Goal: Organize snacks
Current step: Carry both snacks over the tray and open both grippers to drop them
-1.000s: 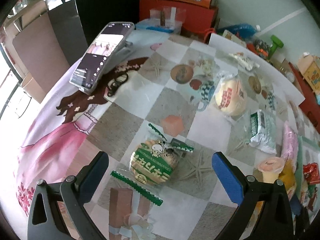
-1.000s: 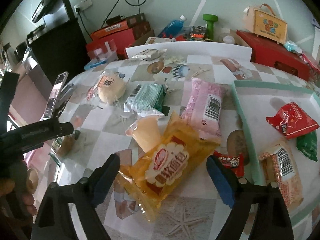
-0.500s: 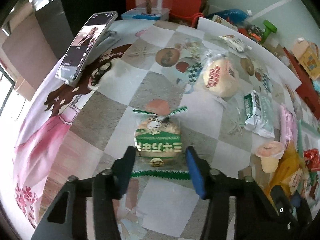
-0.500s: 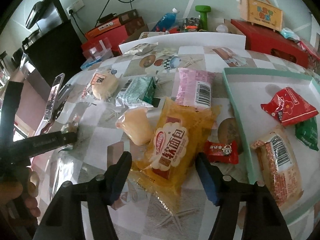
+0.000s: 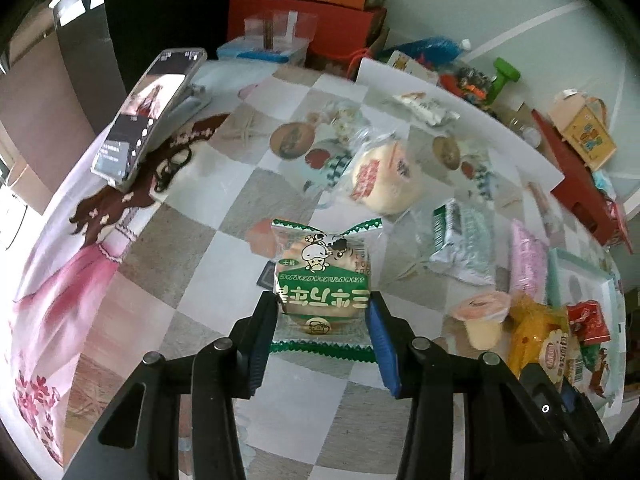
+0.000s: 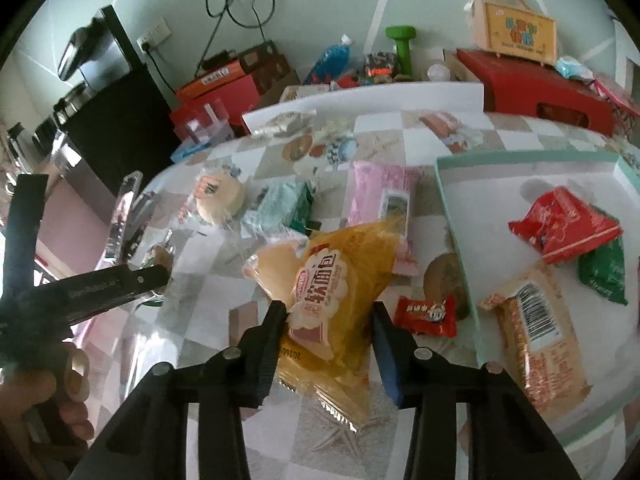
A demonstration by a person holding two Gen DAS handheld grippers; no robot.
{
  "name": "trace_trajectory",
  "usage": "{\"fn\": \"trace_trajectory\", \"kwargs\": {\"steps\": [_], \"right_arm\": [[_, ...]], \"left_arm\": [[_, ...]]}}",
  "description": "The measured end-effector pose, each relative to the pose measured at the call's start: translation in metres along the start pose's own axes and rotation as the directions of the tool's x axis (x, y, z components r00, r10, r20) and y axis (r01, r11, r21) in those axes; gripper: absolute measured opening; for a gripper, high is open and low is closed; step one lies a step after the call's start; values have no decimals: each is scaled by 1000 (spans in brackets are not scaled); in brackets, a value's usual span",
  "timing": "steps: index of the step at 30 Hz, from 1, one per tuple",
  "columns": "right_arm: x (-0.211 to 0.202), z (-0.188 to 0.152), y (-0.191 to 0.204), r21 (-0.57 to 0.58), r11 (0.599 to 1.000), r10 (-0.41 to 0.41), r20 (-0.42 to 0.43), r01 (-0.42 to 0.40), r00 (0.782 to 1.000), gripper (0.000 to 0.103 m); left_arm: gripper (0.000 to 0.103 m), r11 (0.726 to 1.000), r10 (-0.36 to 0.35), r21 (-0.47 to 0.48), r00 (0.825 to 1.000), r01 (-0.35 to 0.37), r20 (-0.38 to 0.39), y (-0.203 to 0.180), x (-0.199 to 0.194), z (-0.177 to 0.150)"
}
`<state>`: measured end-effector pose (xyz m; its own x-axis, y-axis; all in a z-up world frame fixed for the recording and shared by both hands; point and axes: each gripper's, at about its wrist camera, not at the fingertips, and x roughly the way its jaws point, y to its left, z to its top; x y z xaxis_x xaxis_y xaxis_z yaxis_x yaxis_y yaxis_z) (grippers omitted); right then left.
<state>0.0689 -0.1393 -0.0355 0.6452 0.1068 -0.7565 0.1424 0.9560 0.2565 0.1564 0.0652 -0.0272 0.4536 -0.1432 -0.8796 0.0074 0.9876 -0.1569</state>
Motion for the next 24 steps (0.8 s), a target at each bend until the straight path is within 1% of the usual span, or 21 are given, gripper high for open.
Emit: {"fn": "trace_trajectory", "kwargs": {"steps": [5, 9, 14, 18, 24], "right_arm": [[-18, 5, 0, -1, 1000, 19, 49, -19, 999, 45], [-38, 10, -2, 3, 1000, 21, 110, -22, 994, 45], [-49, 15, -12, 25, 1000, 6, 138, -10, 990, 45], [-60, 20, -29, 67, 998, -13, 166, 2, 986, 45], [-84, 27, -75, 174, 983, -88, 212, 50, 973, 45]], "left_arm": [[47, 1000, -26, 9, 999, 26, 46, -6, -20, 3], [47, 998, -55, 28, 993, 53, 100, -15, -39, 6], [47, 995, -92, 52, 986, 86, 142, -27, -56, 6], [47, 991, -118, 81, 979, 105, 165, -42, -66, 5], [47, 976, -187, 148, 966, 161, 180, -74, -79, -2]]}}
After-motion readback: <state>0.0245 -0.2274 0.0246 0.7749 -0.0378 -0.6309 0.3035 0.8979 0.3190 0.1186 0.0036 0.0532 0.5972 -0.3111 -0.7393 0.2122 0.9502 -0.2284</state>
